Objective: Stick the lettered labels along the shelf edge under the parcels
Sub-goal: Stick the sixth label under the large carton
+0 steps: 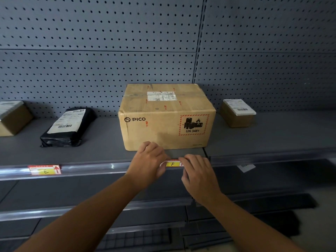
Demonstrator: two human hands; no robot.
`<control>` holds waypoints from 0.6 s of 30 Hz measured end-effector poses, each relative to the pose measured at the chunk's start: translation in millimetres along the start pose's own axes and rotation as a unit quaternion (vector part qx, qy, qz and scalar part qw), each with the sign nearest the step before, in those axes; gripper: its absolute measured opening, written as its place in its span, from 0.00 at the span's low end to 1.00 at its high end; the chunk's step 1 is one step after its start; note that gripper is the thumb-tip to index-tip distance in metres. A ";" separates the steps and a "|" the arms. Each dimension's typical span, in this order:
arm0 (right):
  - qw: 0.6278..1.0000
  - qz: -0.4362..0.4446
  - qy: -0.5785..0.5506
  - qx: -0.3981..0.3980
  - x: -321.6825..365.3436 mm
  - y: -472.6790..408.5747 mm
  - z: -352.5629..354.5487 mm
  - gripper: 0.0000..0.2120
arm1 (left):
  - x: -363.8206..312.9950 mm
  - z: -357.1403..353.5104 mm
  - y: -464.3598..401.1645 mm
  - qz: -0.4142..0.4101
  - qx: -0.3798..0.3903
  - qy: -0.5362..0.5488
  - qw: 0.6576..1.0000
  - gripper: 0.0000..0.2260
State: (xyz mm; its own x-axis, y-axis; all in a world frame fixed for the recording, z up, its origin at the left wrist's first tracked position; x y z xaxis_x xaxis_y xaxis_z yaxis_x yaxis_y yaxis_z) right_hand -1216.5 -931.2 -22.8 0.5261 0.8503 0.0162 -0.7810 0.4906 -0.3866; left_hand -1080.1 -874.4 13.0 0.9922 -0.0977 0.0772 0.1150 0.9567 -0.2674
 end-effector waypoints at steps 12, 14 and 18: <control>0.999 0.028 -0.031 0.027 17.7 -18.0 11.3 0.18 | 11.1 11.7 17.0 0.039 -0.032 0.026 0.998 0.08; 0.997 0.059 -0.035 0.039 36.2 -35.5 15.0 0.19 | 24.5 19.9 31.2 0.064 -0.047 0.027 0.996 0.07; 0.987 0.138 -0.061 0.058 103.4 -77.6 14.4 0.20 | 66.0 34.6 89.3 0.163 -0.049 0.018 0.985 0.08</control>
State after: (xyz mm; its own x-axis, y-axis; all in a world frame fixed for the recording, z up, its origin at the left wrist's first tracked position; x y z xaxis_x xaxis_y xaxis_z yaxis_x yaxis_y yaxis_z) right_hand -1106.3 -878.7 22.1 0.2496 0.9676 0.0385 -0.9255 0.2500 -0.2846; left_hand -1006.1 -785.9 27.5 0.9780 0.1992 -0.0622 -0.2081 0.9080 -0.3637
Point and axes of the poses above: each hand's wrist, its own y-axis away from the middle knuckle, its own z-axis out of the back of the hand, x = y × z, the point moved 8 cm from there along -y, towards the middle knuckle, and after that the axes turned 14 degrees about x, right-handed, at the moved point
